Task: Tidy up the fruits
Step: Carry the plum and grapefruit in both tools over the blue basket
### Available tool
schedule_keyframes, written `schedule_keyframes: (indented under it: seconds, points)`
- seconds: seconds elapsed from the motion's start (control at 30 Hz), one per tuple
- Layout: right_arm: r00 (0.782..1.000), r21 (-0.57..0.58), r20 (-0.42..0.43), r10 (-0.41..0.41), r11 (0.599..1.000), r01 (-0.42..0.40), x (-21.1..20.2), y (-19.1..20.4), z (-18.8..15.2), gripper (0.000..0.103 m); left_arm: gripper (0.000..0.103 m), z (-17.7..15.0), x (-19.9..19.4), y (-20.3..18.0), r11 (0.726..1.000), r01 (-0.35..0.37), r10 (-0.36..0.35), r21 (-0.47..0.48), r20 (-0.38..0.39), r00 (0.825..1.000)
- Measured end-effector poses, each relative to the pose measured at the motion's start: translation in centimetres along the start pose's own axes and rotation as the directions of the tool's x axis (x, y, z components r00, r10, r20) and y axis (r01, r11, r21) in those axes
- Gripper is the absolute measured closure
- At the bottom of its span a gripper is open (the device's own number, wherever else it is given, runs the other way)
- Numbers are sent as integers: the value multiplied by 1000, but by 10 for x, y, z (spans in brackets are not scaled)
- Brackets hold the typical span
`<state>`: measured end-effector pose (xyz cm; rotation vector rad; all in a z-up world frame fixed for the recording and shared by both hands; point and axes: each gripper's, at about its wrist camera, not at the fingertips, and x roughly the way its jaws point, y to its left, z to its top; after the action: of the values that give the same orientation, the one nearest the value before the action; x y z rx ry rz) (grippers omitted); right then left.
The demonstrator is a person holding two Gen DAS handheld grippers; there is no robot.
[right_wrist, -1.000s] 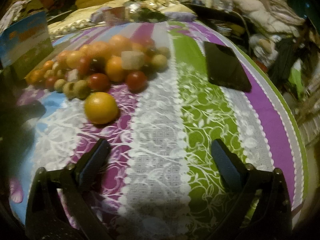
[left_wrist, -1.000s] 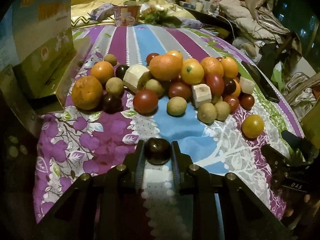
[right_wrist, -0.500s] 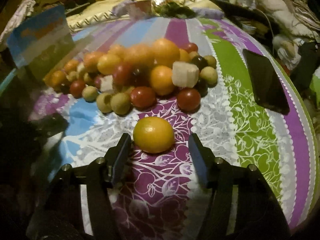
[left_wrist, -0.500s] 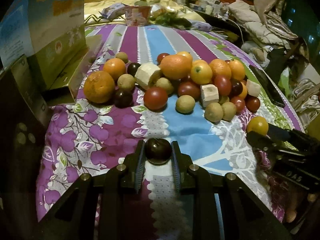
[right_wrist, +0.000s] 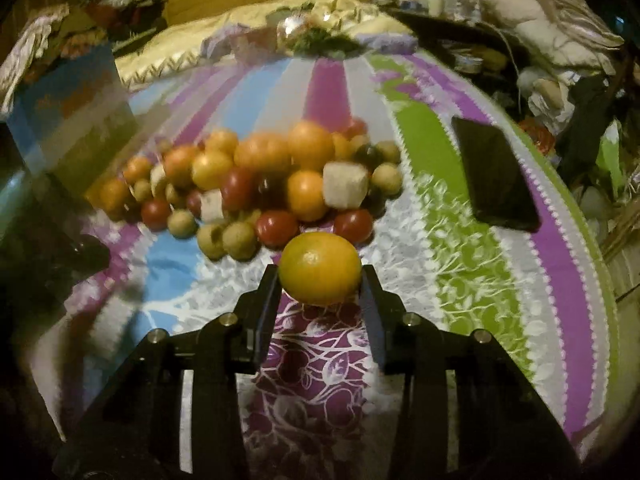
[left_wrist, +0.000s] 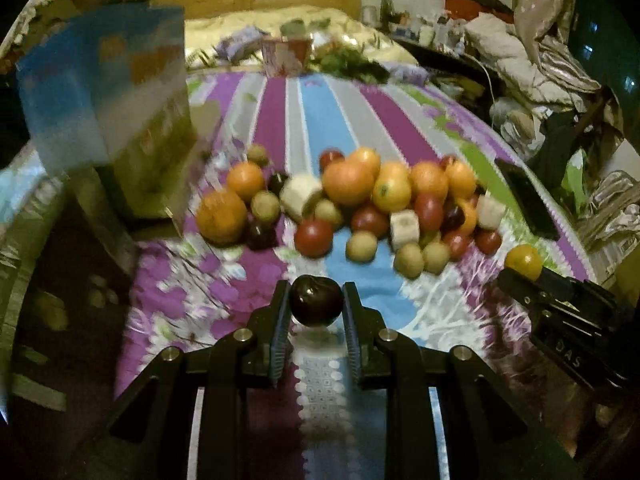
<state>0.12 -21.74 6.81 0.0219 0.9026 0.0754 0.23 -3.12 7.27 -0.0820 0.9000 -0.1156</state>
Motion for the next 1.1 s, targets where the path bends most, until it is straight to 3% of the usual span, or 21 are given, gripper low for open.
schedule_keyframes:
  seconds: [0.27,0.5,0.83,1.1]
  points:
    - [997,-17,78,-11,1000,12,-44,14,32,63,78,34,-58,2,1000,-28,28,-5,86,996]
    - [991,-69,137,3,998,6,-76,42,59,63,78,53,-101,28,995,-80,87,-55,141,986]
    - [979,-184,181,94,981,-60,-102,115,91,63,78,64,-156,97,976,-144,175,-164,193,965]
    - [961,-286,166,219,944,-165,-113,195,106,63,78,58,-202,170,938,-210,272,-276,213,938]
